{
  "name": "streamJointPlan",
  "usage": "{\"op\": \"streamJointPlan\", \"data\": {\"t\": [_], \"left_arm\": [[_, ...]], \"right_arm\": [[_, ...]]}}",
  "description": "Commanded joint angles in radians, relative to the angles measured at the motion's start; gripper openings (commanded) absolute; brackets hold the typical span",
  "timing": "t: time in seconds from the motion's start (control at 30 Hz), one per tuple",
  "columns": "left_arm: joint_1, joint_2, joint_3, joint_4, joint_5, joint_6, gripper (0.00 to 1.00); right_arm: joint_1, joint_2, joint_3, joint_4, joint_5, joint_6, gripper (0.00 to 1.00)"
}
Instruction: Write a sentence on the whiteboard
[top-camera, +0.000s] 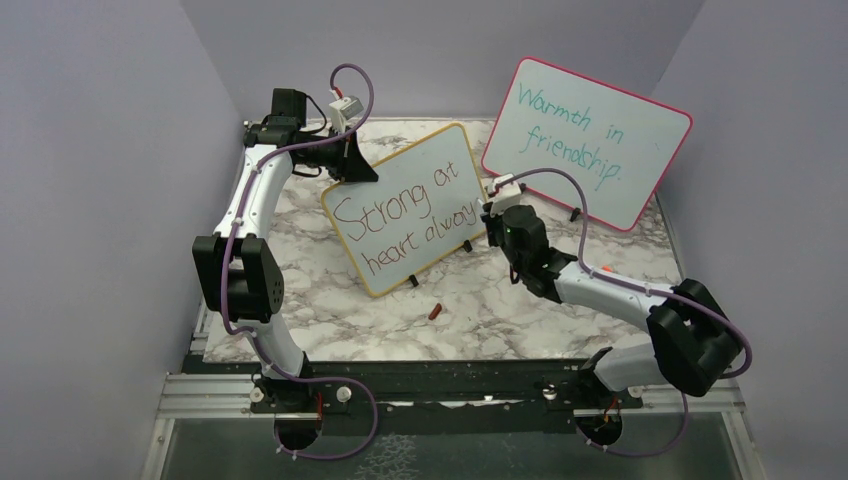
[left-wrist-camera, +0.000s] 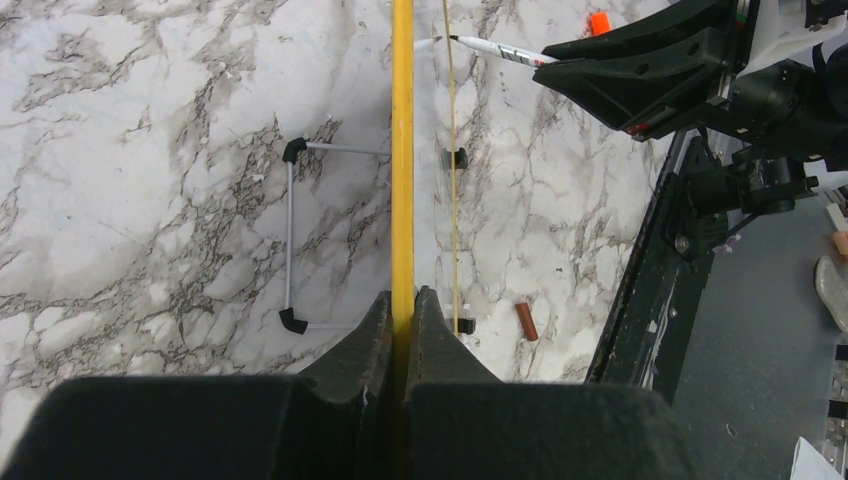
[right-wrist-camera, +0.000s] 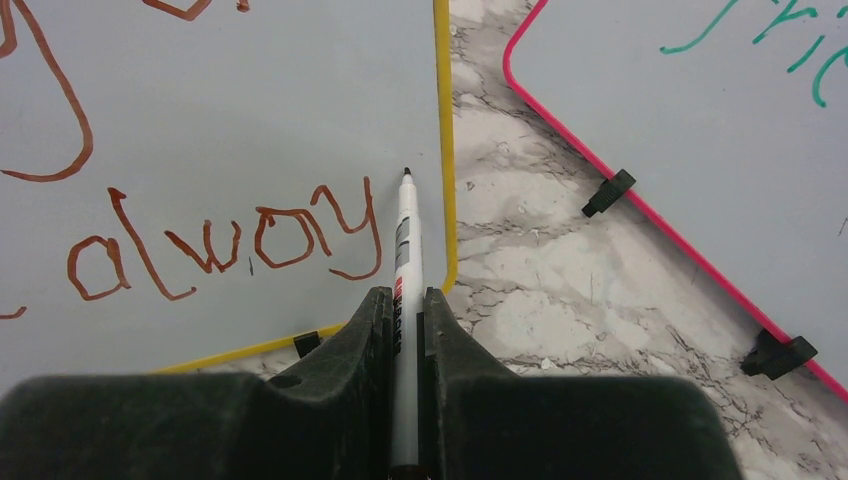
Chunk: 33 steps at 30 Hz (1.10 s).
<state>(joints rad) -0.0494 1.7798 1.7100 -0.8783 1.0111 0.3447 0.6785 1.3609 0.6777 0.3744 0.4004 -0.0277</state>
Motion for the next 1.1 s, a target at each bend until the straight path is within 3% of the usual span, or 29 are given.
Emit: {"op": "streamJointPlan", "data": {"t": [0.0,1.07], "left_arm": [[-0.012,0.04,-0.009,-0.044,-0.092,0.068,0.0],[-0.01,0.043,-0.005,-0.044,-0.091,0.066,0.0]], "right_arm": [[-0.008,0.027,0.036,0.057,-0.003,-0.011,0.01],[-0.008,0.006,0.005,-0.059,-0.123,0.025,0.01]]}}
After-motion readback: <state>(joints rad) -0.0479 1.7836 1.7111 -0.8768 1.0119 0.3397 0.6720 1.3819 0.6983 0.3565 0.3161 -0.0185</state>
